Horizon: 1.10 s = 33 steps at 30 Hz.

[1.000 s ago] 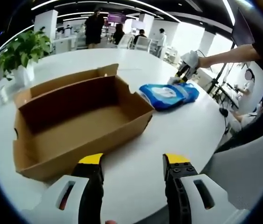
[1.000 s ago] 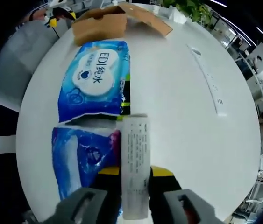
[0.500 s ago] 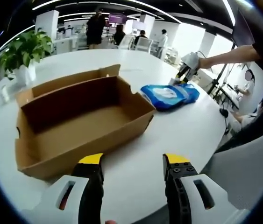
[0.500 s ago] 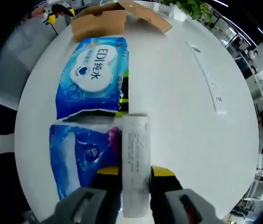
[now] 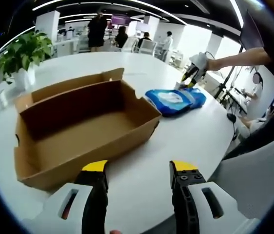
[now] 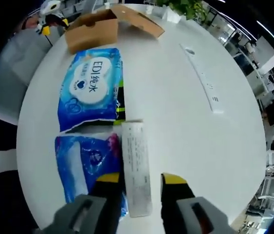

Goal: Operate the shoe box by opening the lid, removing the specified soft item, and placing it in the target area until the item is outside and the box remains undamaged.

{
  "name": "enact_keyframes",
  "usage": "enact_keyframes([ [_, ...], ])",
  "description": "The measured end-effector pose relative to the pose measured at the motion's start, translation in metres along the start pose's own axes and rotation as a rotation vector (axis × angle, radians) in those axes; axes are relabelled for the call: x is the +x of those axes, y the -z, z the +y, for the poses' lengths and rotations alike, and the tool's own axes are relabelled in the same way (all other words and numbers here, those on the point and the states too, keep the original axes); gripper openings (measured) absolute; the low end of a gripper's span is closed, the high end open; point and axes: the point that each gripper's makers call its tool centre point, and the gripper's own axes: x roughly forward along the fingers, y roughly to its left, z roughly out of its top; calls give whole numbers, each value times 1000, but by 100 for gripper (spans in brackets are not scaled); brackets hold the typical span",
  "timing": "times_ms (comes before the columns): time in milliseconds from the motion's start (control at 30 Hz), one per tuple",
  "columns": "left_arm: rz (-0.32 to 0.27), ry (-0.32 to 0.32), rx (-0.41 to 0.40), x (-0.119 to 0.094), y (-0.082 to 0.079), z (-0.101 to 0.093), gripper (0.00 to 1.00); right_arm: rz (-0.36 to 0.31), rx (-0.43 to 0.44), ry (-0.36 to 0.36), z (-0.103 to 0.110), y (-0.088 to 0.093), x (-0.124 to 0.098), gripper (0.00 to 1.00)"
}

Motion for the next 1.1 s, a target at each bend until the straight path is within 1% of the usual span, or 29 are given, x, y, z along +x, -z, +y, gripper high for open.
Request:
enact_keyframes([
  [100,-2,3,1,-1,-1,2,51,2,-1,13,1,-2,-4,28],
  [433,-12,18,4,-3,-5,5,51,-68,111,43,0,-13,-15,29],
  [500,-13,22,2,-4,-4,6,51,-116,174,54,0,-21,-19,30],
  [567,-14,26,2,-4,-4,7,51,-150,214,65,-2,-26,-21,30],
  [600,-16,28,-2,-5,-4,8,51,-179,242,69,-2,-31,-23,31],
  [700,-26,32,-13,-6,-5,9,51,-220,277,88,-3,-40,-28,32],
  [733,-28,33,-13,-6,-5,9,51,-254,305,90,-2,-46,-31,32],
  [833,-28,37,-9,-6,-5,10,51,-319,364,89,-1,-59,-36,33],
  [900,-29,40,-8,-6,-5,10,51,-369,397,65,3,-70,-38,33],
  [967,-33,44,-8,-7,-5,9,50,-394,400,75,5,-76,-40,34],
  [1033,-33,49,-6,-7,-4,8,51,-438,425,64,11,-88,-42,35],
  [1100,-32,52,-5,-8,-2,8,51,-464,433,62,15,-95,-43,36],
])
